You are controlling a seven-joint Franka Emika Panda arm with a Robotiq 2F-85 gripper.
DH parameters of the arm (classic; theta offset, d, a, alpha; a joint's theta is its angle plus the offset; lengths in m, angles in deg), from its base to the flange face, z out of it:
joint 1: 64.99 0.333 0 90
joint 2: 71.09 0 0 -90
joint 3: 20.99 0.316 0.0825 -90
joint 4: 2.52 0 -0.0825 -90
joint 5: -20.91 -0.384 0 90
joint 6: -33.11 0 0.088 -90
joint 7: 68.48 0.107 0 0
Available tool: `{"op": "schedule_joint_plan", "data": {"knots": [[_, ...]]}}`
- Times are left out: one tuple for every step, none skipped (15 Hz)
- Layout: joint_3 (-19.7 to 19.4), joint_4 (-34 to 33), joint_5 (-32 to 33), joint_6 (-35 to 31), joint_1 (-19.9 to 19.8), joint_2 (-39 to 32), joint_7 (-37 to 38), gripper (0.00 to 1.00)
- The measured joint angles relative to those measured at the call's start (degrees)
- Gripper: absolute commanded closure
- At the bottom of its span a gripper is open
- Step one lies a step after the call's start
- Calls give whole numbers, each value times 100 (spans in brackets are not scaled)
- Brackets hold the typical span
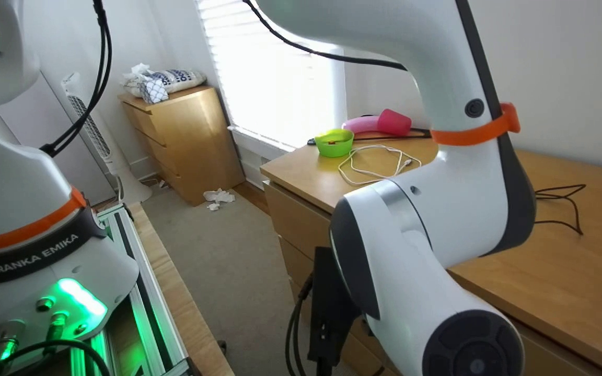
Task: Open the top drawer
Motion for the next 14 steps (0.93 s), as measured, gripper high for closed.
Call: {"op": "schedule_joint_plan", "data": {"knots": [[19,-123,-68,67,-32,-121,41,0],[33,-239,-114,149,-59,-233,80,0],[42,-352,-147,251,-88,-344,118,0],[48,-461,-181,362,-123,-449,150,0],[50,-569,-210,499,-169,-552,184,0],[52,-676,-233,638,-223,-649,220,0],[52,-781,-259,766,-287,-739,240,0],[52,-885,-286,896,-357,-830,260,0],[53,-989,-313,1019,-431,-917,271,0],[53,-1088,-341,1138,-504,-997,285,0],[55,-1184,-371,1260,-581,-1075,300,0],[56,-1272,-399,1388,-651,-1138,328,0],[60,-1350,-435,1494,-718,-1195,344,0],[67,-1421,-480,1582,-780,-1244,353,0]]}}
